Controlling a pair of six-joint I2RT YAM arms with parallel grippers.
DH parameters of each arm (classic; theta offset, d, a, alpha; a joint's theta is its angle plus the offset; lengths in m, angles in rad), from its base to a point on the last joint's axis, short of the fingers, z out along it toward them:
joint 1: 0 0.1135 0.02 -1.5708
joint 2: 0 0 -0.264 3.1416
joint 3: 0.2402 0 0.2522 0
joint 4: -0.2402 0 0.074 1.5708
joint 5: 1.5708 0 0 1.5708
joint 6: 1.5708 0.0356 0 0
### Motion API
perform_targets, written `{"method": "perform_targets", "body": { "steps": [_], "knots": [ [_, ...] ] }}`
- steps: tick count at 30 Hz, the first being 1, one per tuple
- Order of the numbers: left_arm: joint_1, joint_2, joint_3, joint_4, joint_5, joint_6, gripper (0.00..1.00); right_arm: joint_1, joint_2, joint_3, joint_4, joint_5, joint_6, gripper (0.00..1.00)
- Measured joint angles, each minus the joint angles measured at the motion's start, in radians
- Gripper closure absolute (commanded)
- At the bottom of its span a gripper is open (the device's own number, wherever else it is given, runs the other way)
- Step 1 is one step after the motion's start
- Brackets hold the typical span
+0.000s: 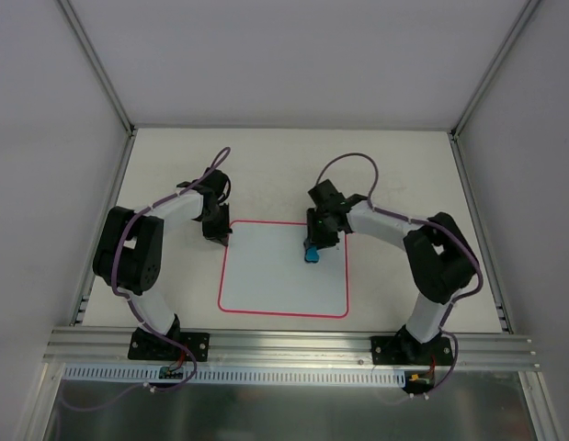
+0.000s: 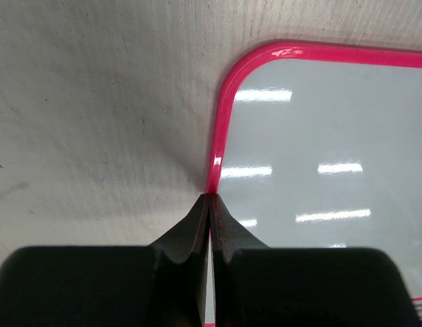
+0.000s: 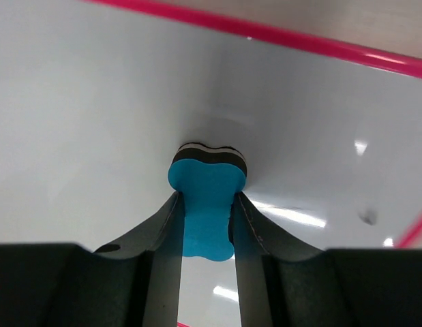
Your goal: Erase the whiteboard
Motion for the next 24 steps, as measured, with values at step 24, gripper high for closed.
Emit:
{"method": "perform_targets", "body": {
  "steps": [24],
  "knots": [
    [-0.012,0.002,0.000,0.004,0.008,-0.001,1.00,-0.384,-0.327,-0.256,-0.128,0.168,0.069,1.00]
  ]
}}
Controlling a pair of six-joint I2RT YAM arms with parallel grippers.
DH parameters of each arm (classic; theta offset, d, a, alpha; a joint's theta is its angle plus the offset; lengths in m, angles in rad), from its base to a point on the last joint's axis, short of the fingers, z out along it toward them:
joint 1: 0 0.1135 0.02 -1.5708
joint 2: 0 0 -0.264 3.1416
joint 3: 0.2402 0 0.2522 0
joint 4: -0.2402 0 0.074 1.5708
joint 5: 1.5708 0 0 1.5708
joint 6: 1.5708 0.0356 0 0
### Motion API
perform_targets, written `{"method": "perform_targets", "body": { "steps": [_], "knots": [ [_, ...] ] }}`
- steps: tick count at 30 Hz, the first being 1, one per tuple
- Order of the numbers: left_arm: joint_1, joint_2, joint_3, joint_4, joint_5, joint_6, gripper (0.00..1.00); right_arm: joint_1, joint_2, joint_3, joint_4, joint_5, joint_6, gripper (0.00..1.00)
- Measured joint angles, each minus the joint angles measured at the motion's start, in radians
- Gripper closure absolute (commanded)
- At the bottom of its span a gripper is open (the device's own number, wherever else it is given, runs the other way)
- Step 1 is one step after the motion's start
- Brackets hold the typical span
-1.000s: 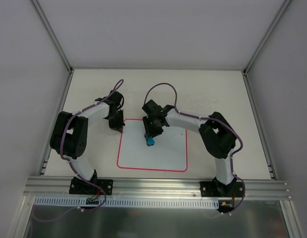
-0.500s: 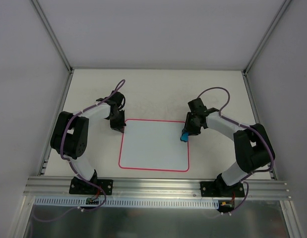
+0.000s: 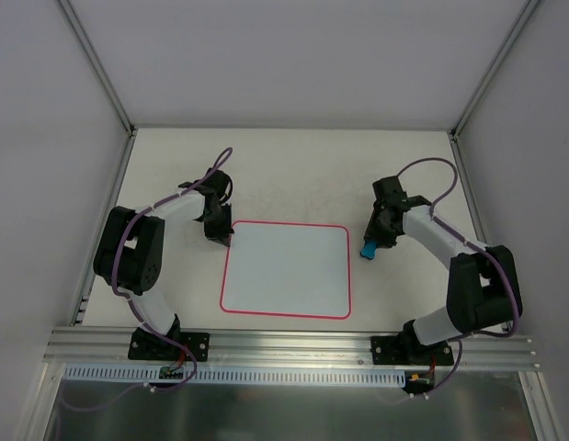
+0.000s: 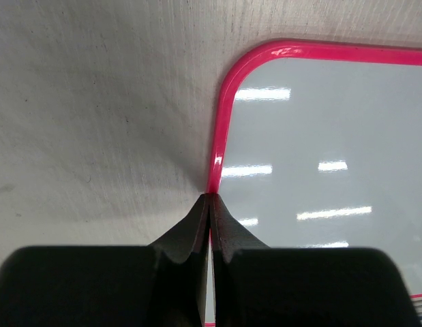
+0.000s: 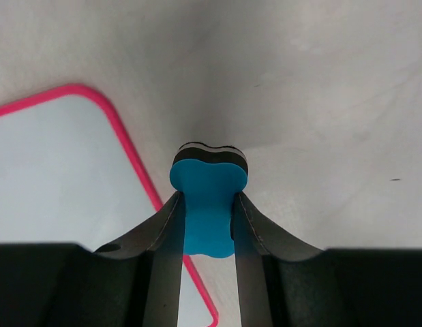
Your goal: Erase the whiteboard
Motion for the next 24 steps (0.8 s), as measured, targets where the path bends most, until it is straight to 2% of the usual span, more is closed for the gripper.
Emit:
{"method": "perform_targets", "body": {
  "steps": [5,9,13,14,17,18,20,21,23,24],
  "knots": [
    [0.000,0.000,0.000,0.000,0.000,0.000,1.00,-0.138,-0.043,0.040,-0.034,0.040,-0.059,0.99],
    [0.000,0.000,0.000,0.000,0.000,0.000,0.99,-0.240,-0.026,0.045,-0.040,0.040,-0.079,0.95],
    [0.000,0.000,0.001,0.000,-0.001,0.000,0.93,-0.295,0.063,0.058,-0.043,0.036,-0.088,0.87],
    [0.000,0.000,0.001,-0.001,-0.002,-0.001,0.89,-0.303,0.090,0.060,-0.042,0.033,-0.090,0.85],
    [0.000,0.000,0.001,-0.003,-0.010,-0.001,0.80,-0.316,0.146,0.067,-0.047,0.017,-0.092,0.73],
    [0.000,0.000,0.001,-0.004,-0.013,-0.001,0.75,-0.317,0.148,0.075,-0.048,0.013,-0.093,0.59],
    [0.001,-0.002,0.001,-0.009,-0.023,-0.003,0.68,-0.318,0.150,0.077,-0.045,0.010,-0.095,0.46],
    [0.002,-0.003,0.001,-0.013,-0.029,-0.004,0.63,-0.318,0.153,0.077,-0.046,0.010,-0.096,0.35],
    [0.002,-0.007,0.001,-0.018,-0.037,-0.007,0.55,-0.318,0.154,0.077,-0.047,0.006,-0.098,0.25],
    [0.002,-0.010,0.001,-0.021,-0.038,-0.010,0.52,-0.318,0.151,0.077,-0.048,0.008,-0.102,0.17]
  ]
}}
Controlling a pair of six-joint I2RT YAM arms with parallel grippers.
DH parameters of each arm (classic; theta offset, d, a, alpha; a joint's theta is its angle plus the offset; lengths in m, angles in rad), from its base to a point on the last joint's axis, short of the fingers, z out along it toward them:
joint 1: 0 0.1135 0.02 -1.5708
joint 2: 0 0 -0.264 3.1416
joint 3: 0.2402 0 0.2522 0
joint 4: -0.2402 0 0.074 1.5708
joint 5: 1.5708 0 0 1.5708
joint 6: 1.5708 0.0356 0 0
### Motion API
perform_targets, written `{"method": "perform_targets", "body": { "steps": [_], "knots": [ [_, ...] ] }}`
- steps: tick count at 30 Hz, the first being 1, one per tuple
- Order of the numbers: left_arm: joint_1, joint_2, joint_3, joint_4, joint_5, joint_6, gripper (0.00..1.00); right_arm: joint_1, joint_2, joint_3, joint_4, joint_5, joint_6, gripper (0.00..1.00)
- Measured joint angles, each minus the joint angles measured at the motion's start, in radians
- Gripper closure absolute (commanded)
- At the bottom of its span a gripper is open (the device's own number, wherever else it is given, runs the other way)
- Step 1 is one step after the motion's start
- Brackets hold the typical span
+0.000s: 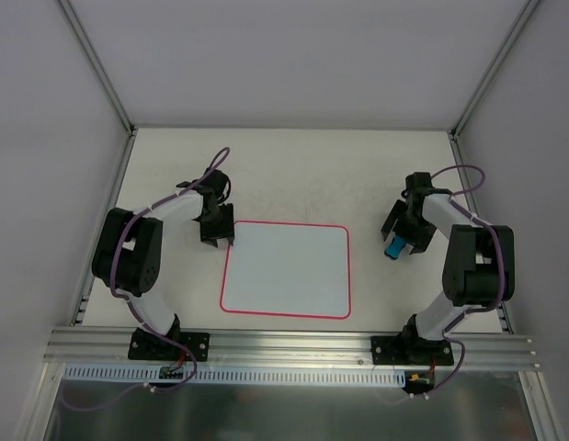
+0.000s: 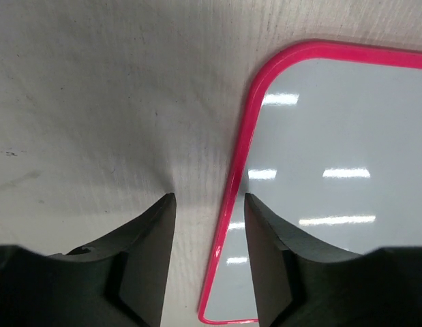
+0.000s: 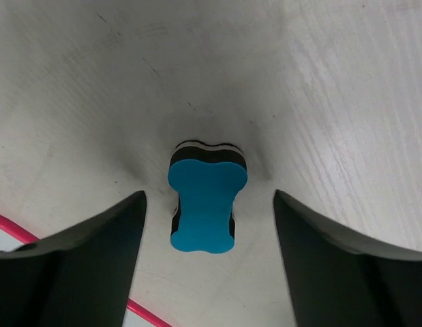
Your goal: Erase the whiteboard
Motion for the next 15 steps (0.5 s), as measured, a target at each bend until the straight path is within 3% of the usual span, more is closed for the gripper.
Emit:
{"method": "perform_targets", "body": {
  "steps": [1,4,11,15],
  "knots": [
    [0.000,-0.006,0.000,-0.003,0.000,-0.002,0.45,0.000,-0.005,0.000,-0.002,0.002,-0.002,0.13],
    [0.000,-0.045,0.006,-0.017,-0.002,-0.003,0.38,0.000,-0.048,0.003,-0.027,0.008,-0.019,0.01],
    [0.000,-0.245,0.141,-0.082,-0.037,0.006,0.04,0.000,-0.280,0.167,-0.099,0.012,-0.127,0.01],
    [0.000,-0.374,0.256,-0.096,-0.085,0.025,0.01,0.000,-0.417,0.340,-0.110,0.016,-0.196,0.01]
  ]
}}
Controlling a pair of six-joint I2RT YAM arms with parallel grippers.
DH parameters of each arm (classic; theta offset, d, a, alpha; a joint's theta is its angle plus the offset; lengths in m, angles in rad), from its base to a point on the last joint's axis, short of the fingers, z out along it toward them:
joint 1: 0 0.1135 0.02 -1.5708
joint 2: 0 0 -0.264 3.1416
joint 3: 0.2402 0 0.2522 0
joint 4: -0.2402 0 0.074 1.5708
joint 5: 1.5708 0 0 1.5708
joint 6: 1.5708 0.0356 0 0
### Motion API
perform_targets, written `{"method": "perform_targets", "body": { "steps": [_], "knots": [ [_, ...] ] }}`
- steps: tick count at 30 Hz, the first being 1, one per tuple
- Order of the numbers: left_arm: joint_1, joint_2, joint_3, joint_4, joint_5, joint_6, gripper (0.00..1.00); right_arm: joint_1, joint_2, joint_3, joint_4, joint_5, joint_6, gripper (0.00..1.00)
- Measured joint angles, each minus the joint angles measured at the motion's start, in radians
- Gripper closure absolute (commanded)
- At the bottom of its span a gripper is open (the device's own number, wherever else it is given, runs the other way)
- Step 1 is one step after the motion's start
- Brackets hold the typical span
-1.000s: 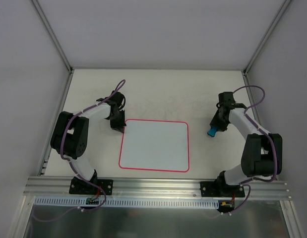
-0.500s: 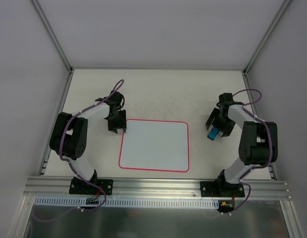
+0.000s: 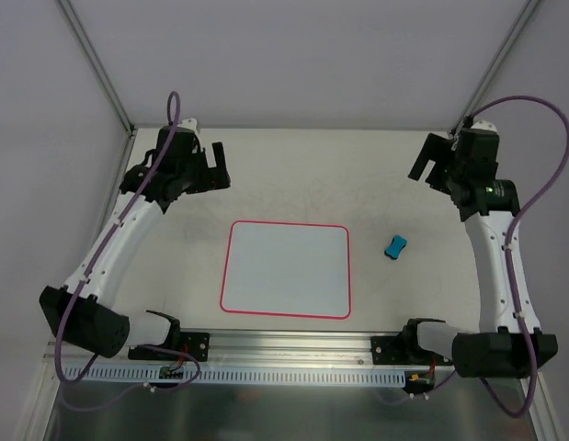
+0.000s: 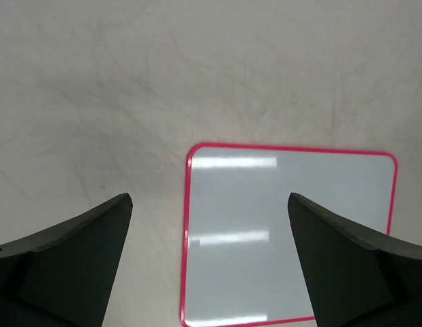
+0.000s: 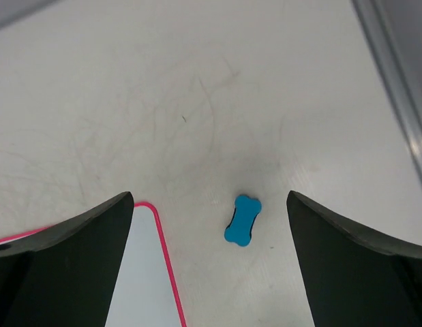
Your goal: Erase the whiteboard
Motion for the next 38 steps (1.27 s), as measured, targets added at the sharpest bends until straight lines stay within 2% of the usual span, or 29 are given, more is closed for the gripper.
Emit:
{"method": "perform_targets", "body": {
  "steps": [10,19,24,38],
  "knots": [
    [0.000,-0.285,0.274,-0.040,-0.249,0.123,0.01,0.000,-0.231,0.282,-0.017,0.047,-0.200,0.01],
    [0.000,-0.464,0.430,-0.044,-0.406,0.244,0.01,0.000,-0.402,0.322,0.000,0.071,-0.320,0.01],
    [0.000,-0.514,0.457,-0.044,-0.411,0.276,0.01,0.000,-0.447,0.313,0.043,0.072,-0.345,0.01],
    [0.000,-0.523,0.417,-0.049,-0.411,0.289,0.01,0.000,-0.433,0.280,0.063,0.066,-0.350,0.01]
  ]
}}
